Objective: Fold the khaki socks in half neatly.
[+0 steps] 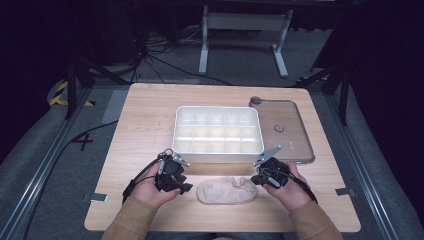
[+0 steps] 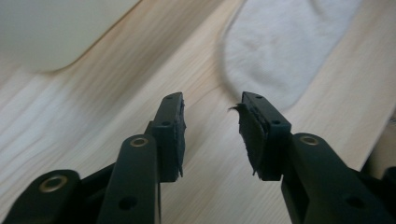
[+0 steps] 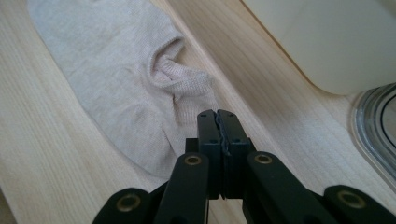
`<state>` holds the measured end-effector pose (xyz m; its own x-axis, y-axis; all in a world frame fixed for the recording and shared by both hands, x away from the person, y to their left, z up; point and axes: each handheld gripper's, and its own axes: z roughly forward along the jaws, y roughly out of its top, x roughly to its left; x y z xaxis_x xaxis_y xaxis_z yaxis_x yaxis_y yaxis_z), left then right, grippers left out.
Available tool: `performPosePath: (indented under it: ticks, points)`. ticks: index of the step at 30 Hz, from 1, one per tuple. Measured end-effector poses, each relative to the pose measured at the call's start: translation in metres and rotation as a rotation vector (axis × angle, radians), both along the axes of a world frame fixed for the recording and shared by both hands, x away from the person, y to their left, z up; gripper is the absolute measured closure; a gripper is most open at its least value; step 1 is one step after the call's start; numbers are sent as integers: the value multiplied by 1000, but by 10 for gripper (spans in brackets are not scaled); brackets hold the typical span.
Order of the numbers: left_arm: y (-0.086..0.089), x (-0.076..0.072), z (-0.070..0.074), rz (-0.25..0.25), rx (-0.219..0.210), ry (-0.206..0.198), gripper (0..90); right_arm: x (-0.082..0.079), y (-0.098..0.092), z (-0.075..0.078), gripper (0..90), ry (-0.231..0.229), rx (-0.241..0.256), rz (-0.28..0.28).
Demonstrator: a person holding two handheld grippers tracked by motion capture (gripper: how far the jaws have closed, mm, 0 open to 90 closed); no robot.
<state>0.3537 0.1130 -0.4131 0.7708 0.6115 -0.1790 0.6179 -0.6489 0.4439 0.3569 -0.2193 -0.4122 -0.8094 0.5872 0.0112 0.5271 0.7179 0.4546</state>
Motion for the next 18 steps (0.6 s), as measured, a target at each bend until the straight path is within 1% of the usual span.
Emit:
performPosePath:
  ticks: [1, 2, 3, 4, 8, 10, 11, 13, 18]
  points:
    - [3, 3, 1, 6, -9, 31, 604, -1, -1, 1, 899, -5, -1, -1]
    - [6, 3, 2, 17, -7, 56, 586, -1, -1, 2, 900, -8, -6, -7]
    - [7, 3, 3, 22, 3, 54, 589, -2, -1, 3, 900, 0, -8, -7]
    - [7, 3, 5, 33, 33, 45, 594, -2, -1, 3, 900, 23, 5, -4]
    - [5, 1, 9, 25, 30, 34, 613, -3, 2, 3, 899, 17, 0, -4]
    - [4, -1, 11, 25, 27, 27, 621, -3, 5, 4, 899, 18, 7, -6]
    - [3, -2, 12, 16, 29, 20, 622, -4, 8, 5, 899, 15, 16, 0]
    - [3, -3, 15, 22, 21, 16, 622, -5, 9, 5, 900, 14, 13, 1]
    - [2, -5, 17, 15, 24, 13, 627, -9, 17, 8, 900, 5, 12, 27]
